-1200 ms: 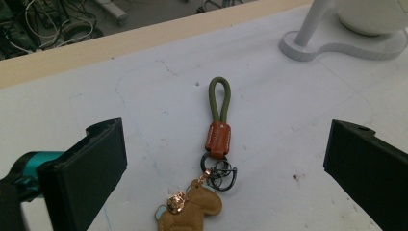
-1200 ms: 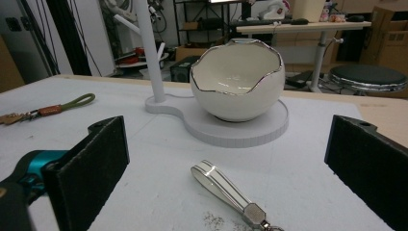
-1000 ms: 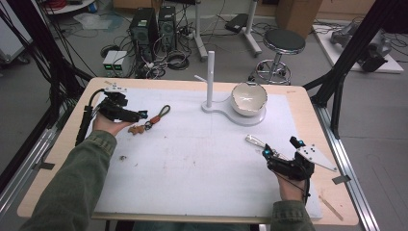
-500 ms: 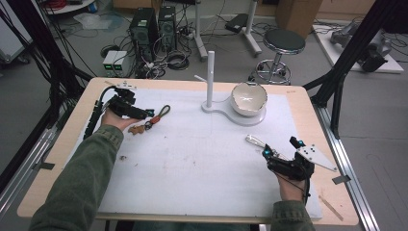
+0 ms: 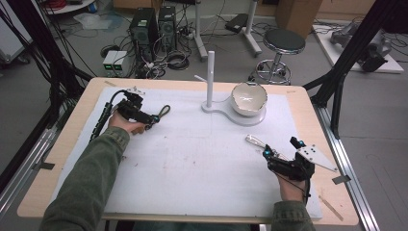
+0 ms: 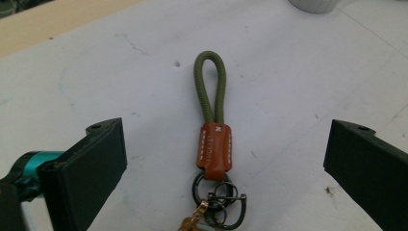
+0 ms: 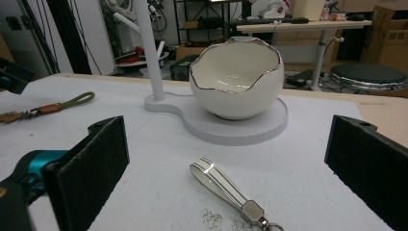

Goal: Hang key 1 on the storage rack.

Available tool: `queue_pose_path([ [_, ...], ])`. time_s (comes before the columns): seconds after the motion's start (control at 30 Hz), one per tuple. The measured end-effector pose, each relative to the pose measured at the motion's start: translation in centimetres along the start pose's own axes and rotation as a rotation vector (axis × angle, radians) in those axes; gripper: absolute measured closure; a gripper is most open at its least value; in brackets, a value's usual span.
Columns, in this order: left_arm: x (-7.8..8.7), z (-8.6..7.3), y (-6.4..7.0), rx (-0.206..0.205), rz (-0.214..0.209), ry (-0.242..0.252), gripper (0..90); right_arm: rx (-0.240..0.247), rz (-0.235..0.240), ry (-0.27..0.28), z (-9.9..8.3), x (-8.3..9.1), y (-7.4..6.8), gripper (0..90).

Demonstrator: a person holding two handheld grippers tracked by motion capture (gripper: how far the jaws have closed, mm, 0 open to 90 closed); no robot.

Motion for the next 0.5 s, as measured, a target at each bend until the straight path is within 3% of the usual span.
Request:
queue_pose_path([
  [0.23, -0.9, -0.6, -0.4, -0.004, 0.014, -0.033, 1.7, 0.008, -0.005, -0.005, -0.1, 0.1, 0.0, 0.4],
  [0.5, -2.0, -1.5, -1.2, 0.041, 0.01, -0.067, 1.7, 0.01, -0.011, -0.002, -0.1, 0.1, 0.1, 0.5],
])
Point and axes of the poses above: each handheld gripper's, and its own axes: x roughly backward along the jaws, z roughly out of its top, y roughly to its right, the point moved 8 cm from there along -x, roughly forward along the jaws, and after that the axes turned 13 degrees about -z, right-handed, at the moved point
